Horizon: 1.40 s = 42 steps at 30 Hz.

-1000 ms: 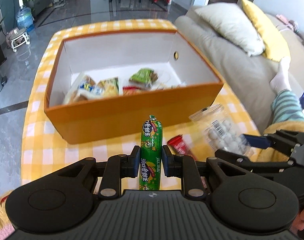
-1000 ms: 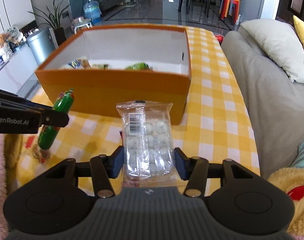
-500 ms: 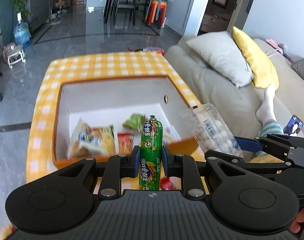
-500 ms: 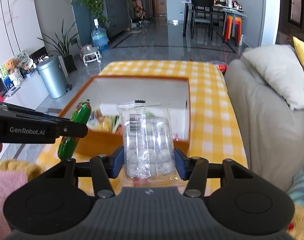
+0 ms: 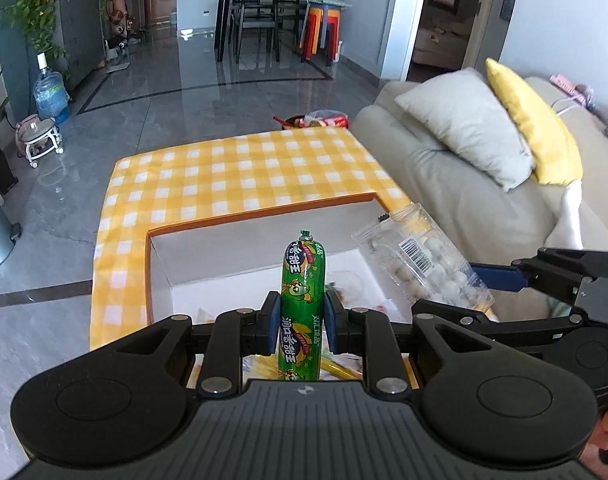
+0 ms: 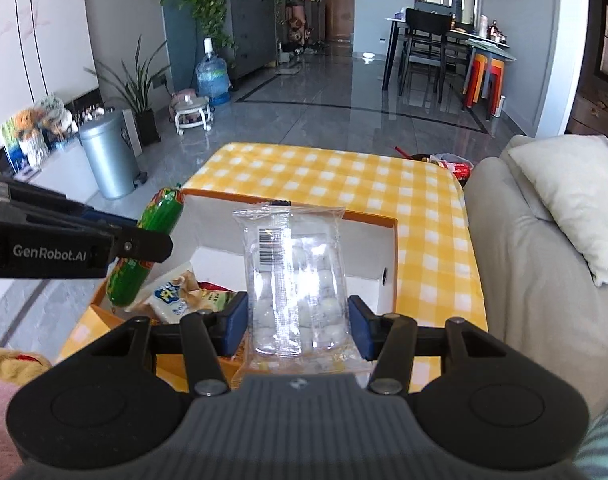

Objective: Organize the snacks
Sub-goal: 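Carry the sausage stick and white-ball packet into the box and release both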

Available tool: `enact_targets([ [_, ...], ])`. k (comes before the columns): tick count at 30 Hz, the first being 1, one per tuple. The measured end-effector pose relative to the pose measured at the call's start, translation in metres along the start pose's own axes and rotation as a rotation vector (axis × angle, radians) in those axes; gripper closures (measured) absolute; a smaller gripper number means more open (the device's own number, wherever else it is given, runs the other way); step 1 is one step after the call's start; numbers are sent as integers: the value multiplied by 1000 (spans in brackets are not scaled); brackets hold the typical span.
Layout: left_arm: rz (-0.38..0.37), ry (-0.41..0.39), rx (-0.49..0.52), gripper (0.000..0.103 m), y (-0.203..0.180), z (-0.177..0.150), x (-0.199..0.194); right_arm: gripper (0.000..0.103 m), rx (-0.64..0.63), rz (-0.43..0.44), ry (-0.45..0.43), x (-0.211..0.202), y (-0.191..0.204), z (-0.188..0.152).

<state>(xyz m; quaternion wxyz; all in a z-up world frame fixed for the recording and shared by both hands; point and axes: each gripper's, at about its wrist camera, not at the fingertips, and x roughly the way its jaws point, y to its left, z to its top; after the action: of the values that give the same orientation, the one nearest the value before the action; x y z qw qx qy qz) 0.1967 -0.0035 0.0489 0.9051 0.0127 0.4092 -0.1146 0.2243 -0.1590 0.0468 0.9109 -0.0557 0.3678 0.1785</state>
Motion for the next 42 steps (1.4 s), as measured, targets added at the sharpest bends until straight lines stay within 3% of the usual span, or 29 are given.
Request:
enact_targets([
  [10, 36, 107, 65, 79, 19, 18, 51, 53, -65, 33, 113, 61, 6, 21],
  [24, 93, 253, 126, 79, 40, 21, 122, 53, -247, -8, 227, 148, 26, 31],
  [42, 90, 349, 146, 79, 48, 7, 168, 51, -365, -7, 323, 196, 33, 15],
])
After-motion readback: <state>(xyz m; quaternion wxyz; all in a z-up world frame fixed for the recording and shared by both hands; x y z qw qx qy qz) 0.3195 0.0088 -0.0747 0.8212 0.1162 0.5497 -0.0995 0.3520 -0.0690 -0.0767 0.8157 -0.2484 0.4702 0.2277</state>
